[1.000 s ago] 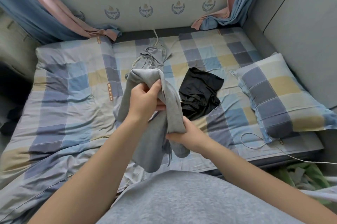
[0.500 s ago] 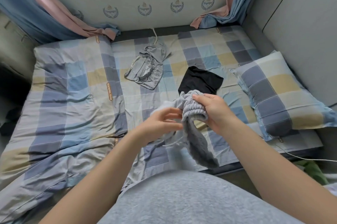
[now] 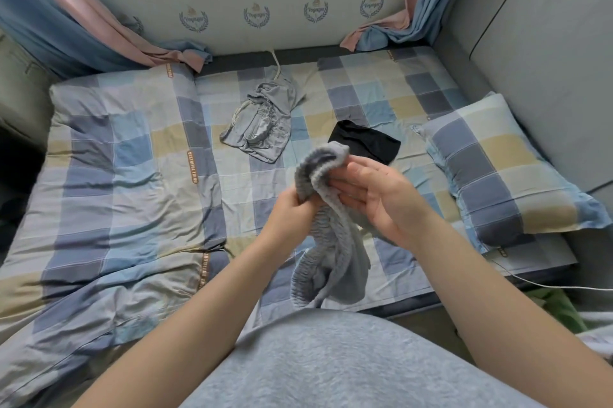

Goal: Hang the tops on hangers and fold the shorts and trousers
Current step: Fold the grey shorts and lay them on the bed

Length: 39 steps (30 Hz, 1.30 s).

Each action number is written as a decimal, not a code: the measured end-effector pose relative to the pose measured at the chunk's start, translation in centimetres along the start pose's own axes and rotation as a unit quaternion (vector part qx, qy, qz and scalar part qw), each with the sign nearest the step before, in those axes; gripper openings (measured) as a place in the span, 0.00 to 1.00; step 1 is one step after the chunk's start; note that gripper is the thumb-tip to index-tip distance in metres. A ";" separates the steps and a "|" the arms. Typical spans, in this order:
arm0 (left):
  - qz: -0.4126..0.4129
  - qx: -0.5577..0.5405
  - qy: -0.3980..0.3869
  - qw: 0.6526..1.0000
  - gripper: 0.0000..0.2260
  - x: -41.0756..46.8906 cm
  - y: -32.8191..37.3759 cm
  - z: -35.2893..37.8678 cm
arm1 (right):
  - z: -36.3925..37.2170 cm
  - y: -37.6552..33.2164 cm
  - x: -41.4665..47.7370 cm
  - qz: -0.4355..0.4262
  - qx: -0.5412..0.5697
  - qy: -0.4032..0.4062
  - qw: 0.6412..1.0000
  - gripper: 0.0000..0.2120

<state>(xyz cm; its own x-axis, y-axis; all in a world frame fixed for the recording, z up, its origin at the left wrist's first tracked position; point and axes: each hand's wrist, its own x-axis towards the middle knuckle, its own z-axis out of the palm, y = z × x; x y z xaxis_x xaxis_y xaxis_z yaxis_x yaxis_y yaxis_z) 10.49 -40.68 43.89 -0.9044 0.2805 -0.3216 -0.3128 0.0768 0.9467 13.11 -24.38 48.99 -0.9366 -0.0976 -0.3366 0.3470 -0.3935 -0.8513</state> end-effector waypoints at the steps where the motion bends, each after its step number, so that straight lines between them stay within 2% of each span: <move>1: -0.029 -0.046 0.021 0.998 0.04 0.0 0.2 -0.1 | -0.4 0.5 0.0 0.002 -0.052 0.013 0.999 0.23; 3: -0.056 -0.102 0.047 0.992 0.06 0.1 0.6 -0.6 | -1.1 1.8 -0.3 0.032 -0.161 0.019 0.986 0.30; 5: -0.054 -0.137 0.055 0.988 0.06 0.1 1.0 -1.0 | -1.3 3.3 -0.7 0.077 -0.221 -0.020 0.972 0.36; 6: -0.052 -0.154 0.058 0.985 0.06 0.1 1.2 -1.2 | -1.3 4.2 -0.9 0.094 -0.241 -0.040 0.965 0.36; 8: -0.048 -0.177 0.070 0.980 0.05 0.1 1.6 -1.5 | -0.8 5.9 -0.9 0.114 -0.280 -0.054 0.952 0.32; 12: -0.055 -0.221 0.094 0.969 0.05 0.1 2.1 -2.2 | 0.2 8.1 -0.1 0.065 -0.331 0.020 0.941 0.20; 16: -0.079 -0.279 0.078 0.954 0.09 -0.4 2.4 -2.6 | 1.6 7.7 0.4 0.038 -0.298 -0.025 0.953 0.21; 17: -0.085 -0.290 0.071 0.951 0.11 -0.5 2.5 -2.7 | 1.8 7.9 0.8 0.021 -0.306 -0.015 0.952 0.20; 20: -0.094 -0.304 0.055 0.946 0.15 -0.4 2.4 -3.0 | 1.7 8.7 2.2 -0.001 -0.364 0.082 0.928 0.13; 23: -0.099 -0.302 0.072 0.945 0.17 0.0 2.1 -3.6 | 0.7 9.1 3.0 -0.003 -0.380 0.141 0.914 0.05; 26: -0.124 -0.282 0.097 0.947 0.17 0.2 1.2 -4.5 | -1.1 8.4 3.2 -0.036 -0.391 0.185 0.901 0.09; 27: -0.143 -0.251 0.092 0.953 0.17 0.2 0.8 -4.9 | -1.7 8.0 3.3 -0.048 -0.393 0.199 0.896 0.10; 28: -0.166 -0.177 0.076 0.967 0.16 0.1 0.4 -5.3 | -2.2 7.5 3.3 -0.064 -0.394 0.209 0.893 0.10; 29: -0.192 -0.050 0.042 0.979 0.15 -0.1 0.0 -5.8 | -2.6 6.7 3.4 -0.080 -0.393 0.213 0.891 0.10; 30: -0.211 0.106 -0.006 0.972 0.14 -0.2 -0.4 -6.3 | -2.8 6.0 3.4 -0.098 -0.390 0.208 0.892 0.10; 32: -0.203 0.342 -0.083 0.914 0.14 -0.4 -1.1 -7.0 | -2.9 4.5 3.3 -0.132 -0.384 0.166 0.899 0.10; 34: -0.141 0.438 -0.044 0.887 0.17 -0.5 -0.9 -6.8 | -2.6 3.2 3.2 -0.141 -0.381 0.105 0.908 0.10; 35: -0.093 0.470 -0.003 0.878 0.22 -0.5 -0.8 -6.5 | -2.3 2.7 3.1 -0.136 -0.376 0.073 0.914 0.10; 36: -0.048 0.499 0.006 0.865 0.31 -0.4 -0.4 -6.1 | -1.9 2.4 3.1 -0.130 -0.372 0.045 0.918 0.10; 37: -0.017 0.511 -0.016 0.859 0.40 -0.3 -0.2 -5.6 | -1.5 2.2 3.2 -0.126 -0.370 0.023 0.920 0.09; 39: 0.017 0.501 -0.090 0.860 0.47 -0.1 0.0 -4.0 | -0.7 2.0 3.3 -0.125 -0.371 0.006 0.920 0.09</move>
<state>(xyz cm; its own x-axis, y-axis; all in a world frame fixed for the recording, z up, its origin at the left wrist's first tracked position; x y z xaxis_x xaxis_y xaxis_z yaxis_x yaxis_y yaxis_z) 9.43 -44.58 43.88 -0.8202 0.4361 -0.3703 0.2027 0.8268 0.5247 10.70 -24.83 45.91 -0.9925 -0.0777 -0.0945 0.0637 0.3308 -0.9415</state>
